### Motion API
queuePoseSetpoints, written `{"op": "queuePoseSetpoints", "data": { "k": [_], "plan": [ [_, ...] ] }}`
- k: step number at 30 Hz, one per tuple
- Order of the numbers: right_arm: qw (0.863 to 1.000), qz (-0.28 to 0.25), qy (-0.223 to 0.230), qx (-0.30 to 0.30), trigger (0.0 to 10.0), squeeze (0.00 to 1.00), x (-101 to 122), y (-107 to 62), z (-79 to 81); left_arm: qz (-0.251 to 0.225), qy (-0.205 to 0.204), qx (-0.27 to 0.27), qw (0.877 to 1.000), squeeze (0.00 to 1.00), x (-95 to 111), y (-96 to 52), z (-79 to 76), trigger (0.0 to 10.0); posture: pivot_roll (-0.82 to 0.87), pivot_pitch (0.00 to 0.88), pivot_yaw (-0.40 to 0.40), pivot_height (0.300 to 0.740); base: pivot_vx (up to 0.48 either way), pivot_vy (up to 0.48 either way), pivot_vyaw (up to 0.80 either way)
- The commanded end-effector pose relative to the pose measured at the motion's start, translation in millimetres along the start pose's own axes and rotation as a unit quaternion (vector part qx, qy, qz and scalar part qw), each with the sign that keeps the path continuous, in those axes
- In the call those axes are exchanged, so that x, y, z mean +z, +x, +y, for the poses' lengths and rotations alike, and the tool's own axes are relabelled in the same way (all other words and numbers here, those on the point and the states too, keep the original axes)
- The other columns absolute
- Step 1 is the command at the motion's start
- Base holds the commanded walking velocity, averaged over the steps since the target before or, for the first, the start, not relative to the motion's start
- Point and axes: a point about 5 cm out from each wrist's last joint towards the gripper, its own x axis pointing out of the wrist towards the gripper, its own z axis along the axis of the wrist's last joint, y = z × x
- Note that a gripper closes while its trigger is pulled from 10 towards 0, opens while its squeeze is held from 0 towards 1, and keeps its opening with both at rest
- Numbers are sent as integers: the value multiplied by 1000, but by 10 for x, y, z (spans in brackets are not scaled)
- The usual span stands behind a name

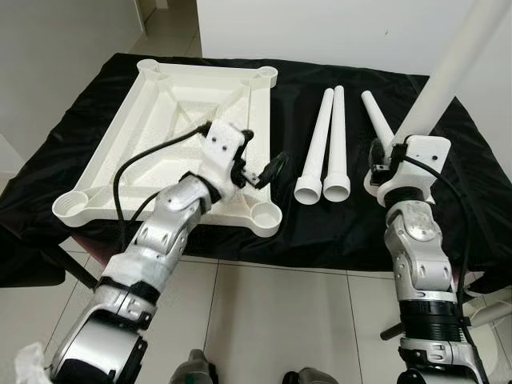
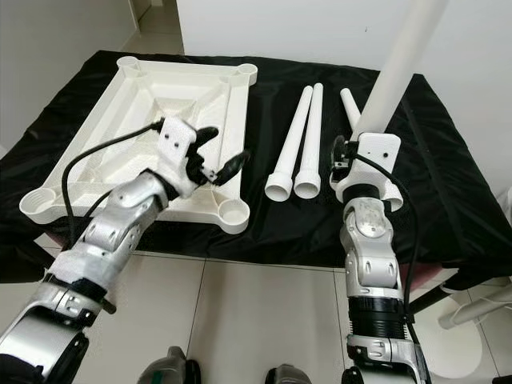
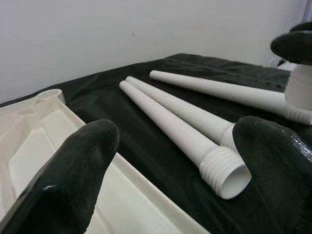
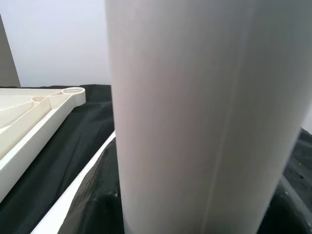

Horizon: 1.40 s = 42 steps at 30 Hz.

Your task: Building children table

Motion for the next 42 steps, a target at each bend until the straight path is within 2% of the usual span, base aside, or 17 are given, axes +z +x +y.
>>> {"op": "queuePoseSetpoints", "data": {
  "k": [1, 3, 4, 10, 20, 23, 25, 26, 27, 28, 29, 31, 34, 38, 40, 41, 42],
  "plan": [
    [1000, -6, -7, 1, 10000, 0, 28, -24, -49, 5, 2, -132, 991, 0, -19, -157, -87, 10000, 13, 0, -18, 740, 0, 0, 0],
    [1000, -6, -10, 1, 10000, 0, 28, -27, -58, 9, -7, -151, 989, 0, -33, -218, -83, 10000, 13, 0, -18, 740, 0, 0, 0],
    [1000, -3, -14, 1, 10000, 0, 18, -44, -80, 30, -6, -202, 979, 0, -83, -379, -87, 10000, 14, 0, -19, 740, 0, 0, 0],
    [1000, -3, -14, 3, 10000, 0, 15, -62, -89, 57, -3, -236, 970, 0, -150, -511, -75, 10000, 15, 0, -19, 740, 0, 0, 0],
    [999, -21, -13, 26, 10000, 0, 58, -119, -29, 88, 17, -220, 971, 0, -252, -638, 57, 10000, 10, 0, -3, 740, 0, 0, 0],
    [999, -19, -14, 21, 10000, 0, 43, -153, -54, 116, 34, -208, 970, 0, -318, -736, 175, 10000, 9, 0, 2, 740, 0, 0, 0],
    [1000, -16, -16, 13, 10000, 0, 14, -193, -97, 143, 52, -127, 980, 0, -370, -754, 426, 10000, 15, 0, 9, 740, 0, 0, 0],
    [1000, -16, -16, 13, 10000, 0, 14, -193, -97, 143, 52, -127, 980, 0, -370, -754, 426, 10000, 15, 0, 9, 740, 0, 0, 0],
    [1000, -15, -15, 11, 10000, 0, 5, -205, -106, 138, 64, -91, 984, 0, -353, -735, 512, 10000, 15, 0, 9, 740, 0, 0, 0],
    [1000, -15, -13, 11, 10000, 0, -6, -225, -108, 144, 45, -40, 988, 0, -340, -684, 620, 10000, 17, 0, 13, 740, 0, 0, 0],
    [1000, -15, -13, 11, 10000, 0, -6, -225, -108, 144, 45, -40, 988, 0, -340, -684, 620, 10000, 17, 0, 13, 740, 0, 0, 0],
    [1000, -15, -13, 16, 10000, 0, -23, -255, -90, 145, 37, 34, 988, 0, -314, -601, 738, 10000, 17, 0, 13, 740, 0, 0, 0],
    [1000, -16, -12, 18, 10000, 0, -37, -290, -68, 143, 19, 73, 987, 0, -313, -557, 778, 10000, 11, 0, 10, 740, 0, 0, 0],
    [1000, -16, -7, 17, 10000, 0, -42, -306, -61, 139, 6, 83, 987, 0, -313, -543, 782, 10000, 11, 0, 10, 740, 0, 0, 0],
    [1000, -18, 7, 3, 10000, 0, -53, -383, -40, 95, -37, 129, 986, 0, -253, -477, 791, 10000, 11, 0, 7, 740, 0, 0, 0],
    [1000, -18, 7, 3, 10000, 0, -53, -383, -40, 95, -37, 129, 986, 0, -253, -477, 791, 10000, 11, 0, 7, 740, 0, 0, 0],
    [1000, -19, 4, 2, 10000, 0, -67, -421, -24, 72, -58, 150, 984, 0, -226, -454, 783, 10000, 11, 0, -3, 740, 0, 0, 0]
  ]
}}
